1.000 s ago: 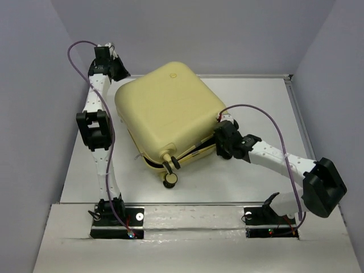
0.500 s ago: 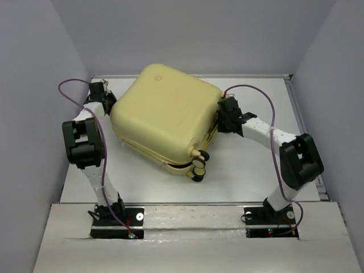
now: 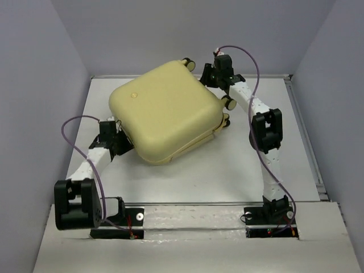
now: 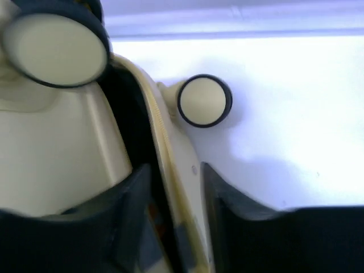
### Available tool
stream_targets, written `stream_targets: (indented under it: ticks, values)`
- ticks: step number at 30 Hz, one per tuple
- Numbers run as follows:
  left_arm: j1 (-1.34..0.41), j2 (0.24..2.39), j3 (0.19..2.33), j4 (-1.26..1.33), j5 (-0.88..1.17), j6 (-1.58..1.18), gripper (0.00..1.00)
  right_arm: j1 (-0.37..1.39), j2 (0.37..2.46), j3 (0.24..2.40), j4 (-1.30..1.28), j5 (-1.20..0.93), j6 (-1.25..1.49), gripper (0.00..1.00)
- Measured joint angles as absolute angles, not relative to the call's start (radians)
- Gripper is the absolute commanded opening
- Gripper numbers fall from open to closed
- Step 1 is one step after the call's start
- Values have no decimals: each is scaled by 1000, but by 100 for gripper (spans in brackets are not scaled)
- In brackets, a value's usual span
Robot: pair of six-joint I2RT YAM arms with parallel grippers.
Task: Pack the luggage
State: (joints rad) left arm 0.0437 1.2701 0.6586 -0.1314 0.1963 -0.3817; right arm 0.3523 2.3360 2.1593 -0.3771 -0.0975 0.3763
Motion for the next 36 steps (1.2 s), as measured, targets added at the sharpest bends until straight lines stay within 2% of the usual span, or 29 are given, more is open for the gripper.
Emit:
stream_targets:
  ticks: [2, 5, 9, 10, 13, 15, 16, 17, 18, 19, 21, 23, 26, 27, 28, 32, 36]
  values:
    - [-5, 1181, 586, -147, 198, -479, 6, 347, 2344, 2207, -330, -133, 420, 86]
    - [-98, 1051, 513, -162, 222, -540, 6, 355, 2306, 2238, -289, -239, 455, 94]
    - [-210, 933, 486, -145, 283, -577, 6, 430, 2218, 2234, -303, -321, 444, 96]
    - [-233, 904, 486, -126, 298, -590, 6, 449, 2188, 2216, -311, -331, 441, 93]
    - [-282, 845, 484, -104, 302, -604, 6, 493, 2099, 2149, -332, -328, 417, 81]
    - [-299, 837, 484, -101, 295, -615, 6, 505, 2018, 2075, -339, -323, 393, 66]
    - [-310, 837, 484, -101, 290, -620, 6, 504, 1951, 1995, -324, -322, 379, 44]
    - [-318, 837, 484, -100, 286, -622, 6, 503, 1897, 1920, -314, -320, 371, 35]
    - [-327, 837, 484, -99, 281, -626, 6, 498, 1803, 1816, -290, -315, 358, 22]
    - [-335, 835, 484, -97, 276, -627, 6, 499, 1738, 1730, -250, -312, 363, 17]
    - [-344, 832, 484, -96, 268, -628, 6, 502, 1511, 1454, -187, -314, 364, 13]
    - [-348, 820, 484, -96, 257, -628, 6, 528, 1358, 1279, -127, -313, 369, 8]
    - [-352, 798, 484, -96, 232, -628, 6, 636, 1179, 1006, 15, -294, 370, 9]
    - [-352, 791, 484, -96, 228, -628, 6, 691, 1129, 900, 59, -286, 368, 15]
    - [-352, 787, 484, -96, 227, -628, 6, 732, 1110, 828, 72, -269, 363, 33]
    - [-355, 766, 467, -91, 227, -625, 6, 792, 1074, 556, 115, -198, 361, 52]
    - [-360, 745, 448, -77, 227, -618, 6, 787, 1080, 450, 160, -151, 363, 52]
